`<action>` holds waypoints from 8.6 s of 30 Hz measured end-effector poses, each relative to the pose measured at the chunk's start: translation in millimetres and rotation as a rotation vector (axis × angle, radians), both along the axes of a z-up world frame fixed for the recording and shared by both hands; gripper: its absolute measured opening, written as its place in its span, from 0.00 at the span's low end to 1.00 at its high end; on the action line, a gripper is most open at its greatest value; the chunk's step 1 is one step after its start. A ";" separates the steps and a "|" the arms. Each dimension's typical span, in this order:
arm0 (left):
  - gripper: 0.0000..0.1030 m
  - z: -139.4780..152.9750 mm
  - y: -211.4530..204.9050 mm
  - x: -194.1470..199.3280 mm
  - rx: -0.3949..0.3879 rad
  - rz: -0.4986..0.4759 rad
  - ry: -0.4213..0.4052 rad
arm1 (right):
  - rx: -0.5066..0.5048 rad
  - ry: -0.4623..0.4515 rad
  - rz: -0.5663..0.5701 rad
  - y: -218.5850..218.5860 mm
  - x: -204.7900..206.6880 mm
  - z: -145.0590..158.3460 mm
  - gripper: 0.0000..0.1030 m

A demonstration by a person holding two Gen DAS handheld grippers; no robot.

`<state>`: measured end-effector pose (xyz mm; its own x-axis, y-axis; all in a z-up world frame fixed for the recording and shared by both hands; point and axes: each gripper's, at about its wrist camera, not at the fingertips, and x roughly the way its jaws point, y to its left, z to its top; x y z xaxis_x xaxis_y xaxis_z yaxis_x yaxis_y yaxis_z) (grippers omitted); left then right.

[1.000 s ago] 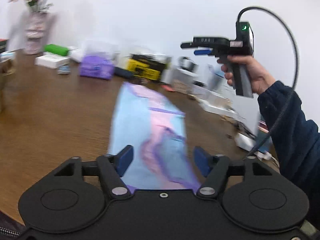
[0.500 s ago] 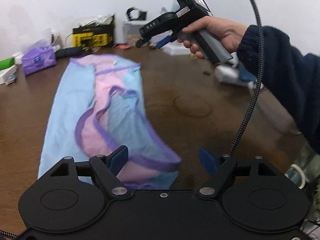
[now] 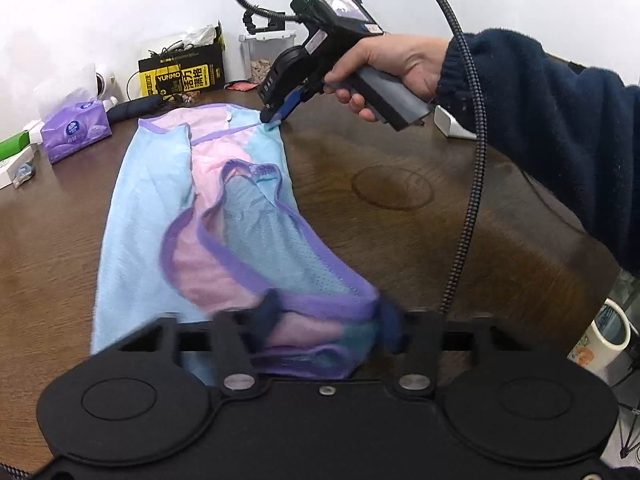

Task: Fold clothes

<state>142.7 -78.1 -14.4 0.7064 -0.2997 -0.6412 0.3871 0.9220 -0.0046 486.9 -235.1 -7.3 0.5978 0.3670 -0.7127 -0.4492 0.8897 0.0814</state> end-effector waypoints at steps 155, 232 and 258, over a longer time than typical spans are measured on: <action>0.13 37.8 147.1 37.0 -0.030 -0.398 -0.221 | -0.056 -0.434 0.760 38.5 -320.6 47.0 0.15; 0.04 6.0 113.2 50.7 0.184 -0.546 -0.092 | -0.039 -0.243 0.859 39.4 -267.5 4.0 0.12; 0.39 22.9 109.0 127.7 0.032 -0.579 0.025 | 0.204 -0.045 0.619 -16.5 -206.7 17.2 0.41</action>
